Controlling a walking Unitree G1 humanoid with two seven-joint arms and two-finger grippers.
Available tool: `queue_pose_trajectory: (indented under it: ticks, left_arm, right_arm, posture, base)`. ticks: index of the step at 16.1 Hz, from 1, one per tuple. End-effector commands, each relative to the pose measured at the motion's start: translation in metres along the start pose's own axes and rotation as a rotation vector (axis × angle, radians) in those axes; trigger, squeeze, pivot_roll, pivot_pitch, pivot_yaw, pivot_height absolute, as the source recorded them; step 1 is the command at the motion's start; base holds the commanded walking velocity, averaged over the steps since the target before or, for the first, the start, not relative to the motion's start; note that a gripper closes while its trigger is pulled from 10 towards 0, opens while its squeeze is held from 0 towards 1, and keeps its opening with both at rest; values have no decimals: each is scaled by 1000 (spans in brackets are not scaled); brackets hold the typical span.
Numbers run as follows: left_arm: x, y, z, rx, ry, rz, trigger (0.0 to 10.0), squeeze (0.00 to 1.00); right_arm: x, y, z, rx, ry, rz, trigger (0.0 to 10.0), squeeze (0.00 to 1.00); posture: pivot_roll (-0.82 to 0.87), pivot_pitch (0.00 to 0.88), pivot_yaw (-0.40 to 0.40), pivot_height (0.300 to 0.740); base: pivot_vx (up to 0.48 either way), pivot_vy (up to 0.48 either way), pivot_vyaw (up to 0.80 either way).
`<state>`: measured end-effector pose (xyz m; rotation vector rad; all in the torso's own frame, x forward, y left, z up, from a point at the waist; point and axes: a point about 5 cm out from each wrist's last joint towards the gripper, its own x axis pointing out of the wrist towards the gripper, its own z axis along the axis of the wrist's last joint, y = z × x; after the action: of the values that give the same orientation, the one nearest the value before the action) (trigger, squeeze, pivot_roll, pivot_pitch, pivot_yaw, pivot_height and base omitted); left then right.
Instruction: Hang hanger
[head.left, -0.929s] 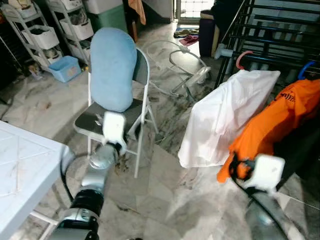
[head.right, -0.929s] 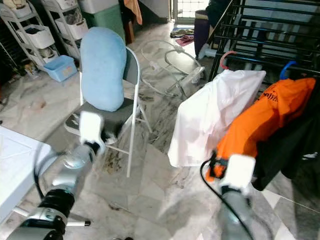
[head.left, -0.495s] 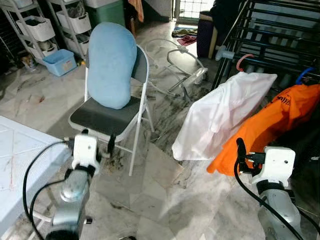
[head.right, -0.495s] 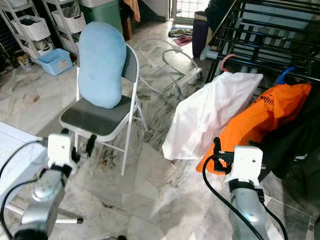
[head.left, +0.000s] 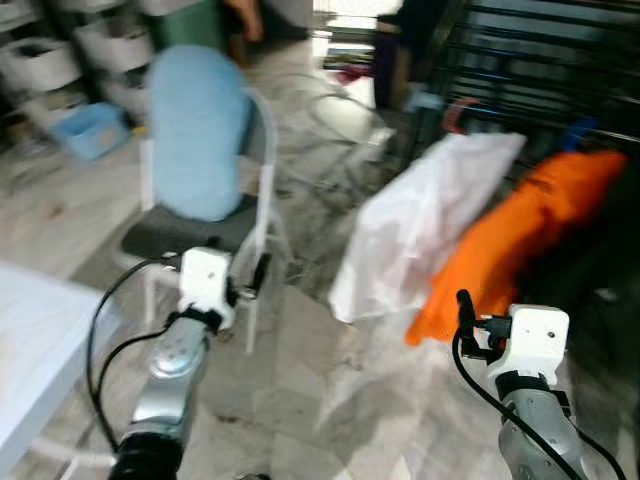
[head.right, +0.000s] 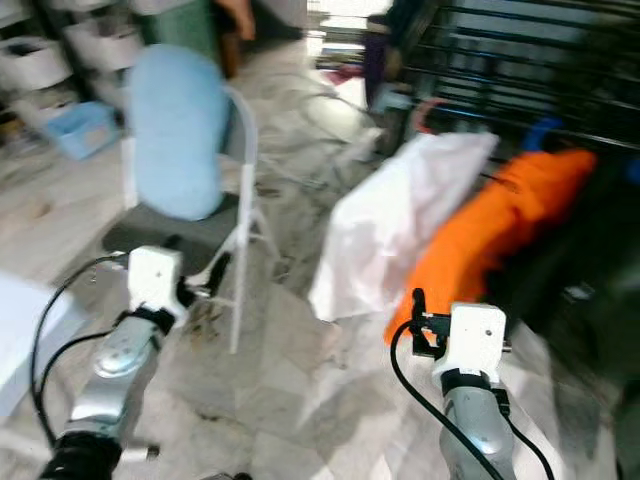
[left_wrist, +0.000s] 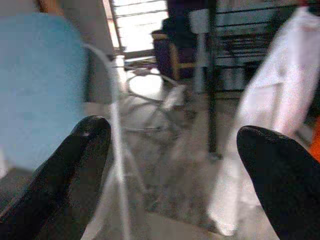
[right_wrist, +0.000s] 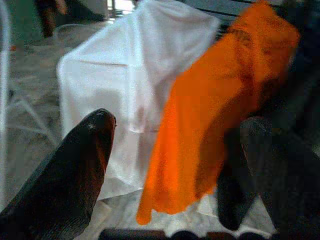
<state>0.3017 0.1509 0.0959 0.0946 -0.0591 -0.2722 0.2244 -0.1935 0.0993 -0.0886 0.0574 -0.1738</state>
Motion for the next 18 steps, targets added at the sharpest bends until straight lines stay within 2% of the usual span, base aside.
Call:
queue_pose_trajectory:
  ticks: [1,3,9,12,16,18]
  left_arm:
    - [2,1,0,-3,3,-7,10000,0]
    - [5,-5,0,-17,3,-32,10000,0]
    - [11,-14,-2,-31,7,-73,10000,0]
    - [15,-21,-4,-24,25,-102,10000,0]
    - [19,-27,-3,-30,26,-149,10000,0]
    - [19,-28,-5,-45,41,-153,10000,0]
  right_arm:
    - [1,2,4,2,-12,-1,10000,0]
    - [0,3,2,2,-10,-7,10000,0]
    - [-1,0,1,-8,-17,-39,10000,0]
    - [-4,0,0,-15,-15,-49,10000,0]
    - [-3,-2,1,-14,-16,-71,10000,0]
    - [-4,-2,0,-19,-17,-76,10000,0]
  posture:
    - [-281,85,71,740]
    - [-289,86,78,740]
    - [-310,77,99,740]
    - [-324,77,105,740]
    - [-339,75,116,740]
    - [-345,80,117,740]
  base:
    - [304,304,-800]
    - [306,345,-756]
    - [289,383,0]
    - [0,0,0]
    - [0,0,-725]
    - [0,-148,-200]
